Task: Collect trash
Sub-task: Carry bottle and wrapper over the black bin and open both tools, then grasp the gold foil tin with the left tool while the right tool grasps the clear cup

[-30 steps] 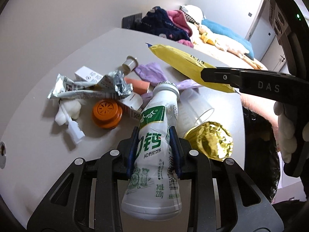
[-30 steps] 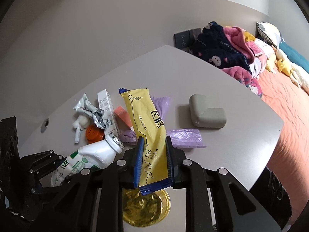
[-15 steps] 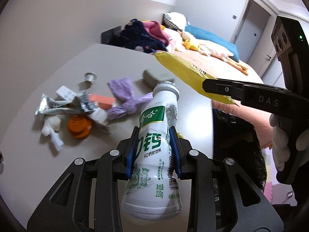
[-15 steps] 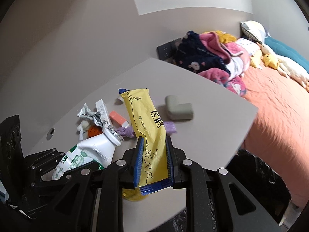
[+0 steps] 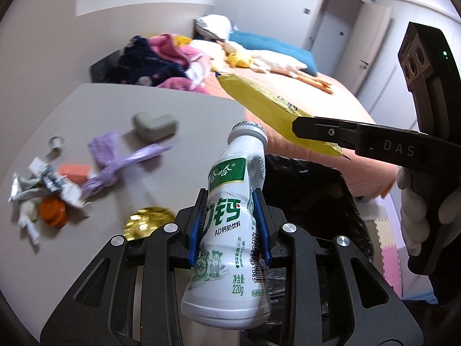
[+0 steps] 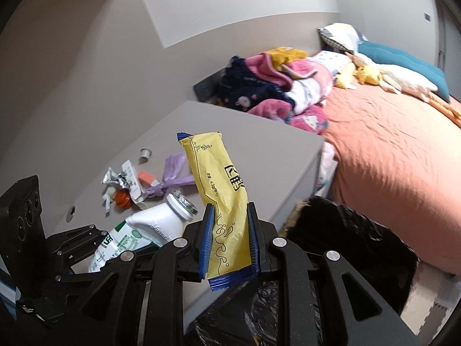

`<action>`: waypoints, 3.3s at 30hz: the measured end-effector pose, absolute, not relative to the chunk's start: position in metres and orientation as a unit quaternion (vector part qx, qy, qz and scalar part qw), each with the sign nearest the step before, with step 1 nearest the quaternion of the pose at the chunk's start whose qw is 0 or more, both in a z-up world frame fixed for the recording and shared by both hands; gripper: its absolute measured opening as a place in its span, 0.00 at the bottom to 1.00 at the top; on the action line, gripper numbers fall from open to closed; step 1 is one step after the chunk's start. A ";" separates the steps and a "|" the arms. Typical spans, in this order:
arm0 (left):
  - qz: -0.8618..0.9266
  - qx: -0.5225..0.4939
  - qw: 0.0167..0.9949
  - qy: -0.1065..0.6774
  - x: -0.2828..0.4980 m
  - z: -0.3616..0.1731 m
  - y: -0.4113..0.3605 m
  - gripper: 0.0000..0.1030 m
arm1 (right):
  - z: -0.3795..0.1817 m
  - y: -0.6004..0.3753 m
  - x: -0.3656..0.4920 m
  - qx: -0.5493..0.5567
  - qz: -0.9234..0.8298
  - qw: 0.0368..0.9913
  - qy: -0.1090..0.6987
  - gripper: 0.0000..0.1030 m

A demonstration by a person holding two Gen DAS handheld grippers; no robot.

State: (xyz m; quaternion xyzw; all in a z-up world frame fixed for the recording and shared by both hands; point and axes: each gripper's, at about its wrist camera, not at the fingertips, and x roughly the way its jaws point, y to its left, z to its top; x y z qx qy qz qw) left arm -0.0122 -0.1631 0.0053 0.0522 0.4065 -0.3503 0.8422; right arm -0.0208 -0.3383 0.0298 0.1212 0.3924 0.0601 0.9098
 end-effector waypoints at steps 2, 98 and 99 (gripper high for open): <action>-0.366 0.058 0.835 0.406 -0.017 0.006 -0.177 0.30 | 0.031 -0.350 -0.030 0.128 0.051 0.911 0.389 0.23; -0.212 0.021 0.859 0.465 0.026 -0.063 -0.072 0.70 | -0.033 -0.234 0.052 0.104 0.143 0.864 0.471 0.68; -0.207 0.018 0.860 0.465 0.027 -0.062 -0.067 0.70 | -0.035 -0.230 0.055 0.104 0.146 0.862 0.473 0.68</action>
